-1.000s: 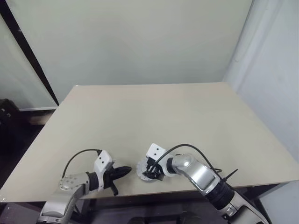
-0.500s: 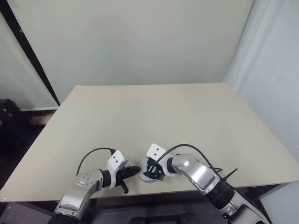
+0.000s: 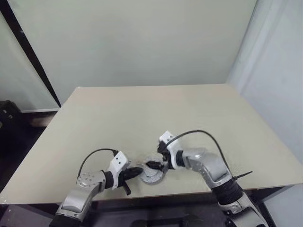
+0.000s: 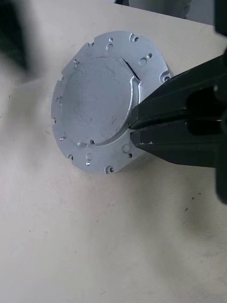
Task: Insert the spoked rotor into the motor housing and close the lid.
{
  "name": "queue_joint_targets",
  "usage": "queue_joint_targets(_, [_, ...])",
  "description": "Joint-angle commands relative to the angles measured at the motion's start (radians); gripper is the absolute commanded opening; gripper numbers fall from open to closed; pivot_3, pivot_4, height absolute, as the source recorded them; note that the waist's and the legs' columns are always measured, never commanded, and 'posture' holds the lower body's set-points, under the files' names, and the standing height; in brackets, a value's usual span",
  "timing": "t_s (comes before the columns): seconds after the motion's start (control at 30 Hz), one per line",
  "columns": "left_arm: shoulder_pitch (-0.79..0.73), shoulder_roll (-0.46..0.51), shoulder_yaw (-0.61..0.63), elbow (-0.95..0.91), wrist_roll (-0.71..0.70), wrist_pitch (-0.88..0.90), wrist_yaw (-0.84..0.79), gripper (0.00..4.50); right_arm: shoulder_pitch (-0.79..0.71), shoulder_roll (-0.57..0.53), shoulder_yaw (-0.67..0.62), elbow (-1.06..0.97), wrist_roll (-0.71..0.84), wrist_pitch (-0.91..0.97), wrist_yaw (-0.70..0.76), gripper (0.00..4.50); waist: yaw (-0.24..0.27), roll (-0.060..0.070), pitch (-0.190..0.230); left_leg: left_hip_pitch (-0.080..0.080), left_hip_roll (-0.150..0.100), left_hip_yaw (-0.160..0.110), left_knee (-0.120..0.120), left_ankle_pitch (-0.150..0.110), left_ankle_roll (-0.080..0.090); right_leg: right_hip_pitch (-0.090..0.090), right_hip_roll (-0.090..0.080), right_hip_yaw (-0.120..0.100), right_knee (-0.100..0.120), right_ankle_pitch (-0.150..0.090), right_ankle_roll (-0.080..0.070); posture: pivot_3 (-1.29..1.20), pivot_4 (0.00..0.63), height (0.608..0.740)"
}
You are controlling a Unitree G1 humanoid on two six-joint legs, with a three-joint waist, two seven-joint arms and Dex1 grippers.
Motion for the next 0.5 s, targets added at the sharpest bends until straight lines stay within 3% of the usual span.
queue_joint_targets(0.03, [0.004,0.007,-0.024,0.011,0.026,0.014,0.0,0.0,-0.013,-0.013,-0.13,-0.024,0.058,0.118,-0.038,4.47,0.0,0.0,0.0,0.0,0.0,0.0,0.0,0.0,0.0,0.0,0.0,0.0,0.0,0.0,0.0,0.0,0.0,0.74])
queue_joint_targets(0.3, [0.003,0.007,-0.028,0.013,0.023,0.013,-0.003,0.0,0.01,0.008,-0.326,0.077,0.159,0.408,-0.071,4.47,-0.001,0.003,0.0,0.0,0.0,0.0,-0.001,0.0,0.0,0.001,0.0,0.0,0.0,0.0,0.0,0.0,0.0,0.74])
queue_joint_targets(0.5, [0.005,0.007,-0.026,0.008,0.02,0.014,-0.003,0.0,-0.004,0.112,-0.496,0.169,0.212,0.521,-0.1,4.47,-0.001,0.004,0.0,0.0,0.0,0.0,-0.001,0.0,0.0,0.0,0.0,0.0,0.0,0.0,0.0,0.0,0.0,0.74])
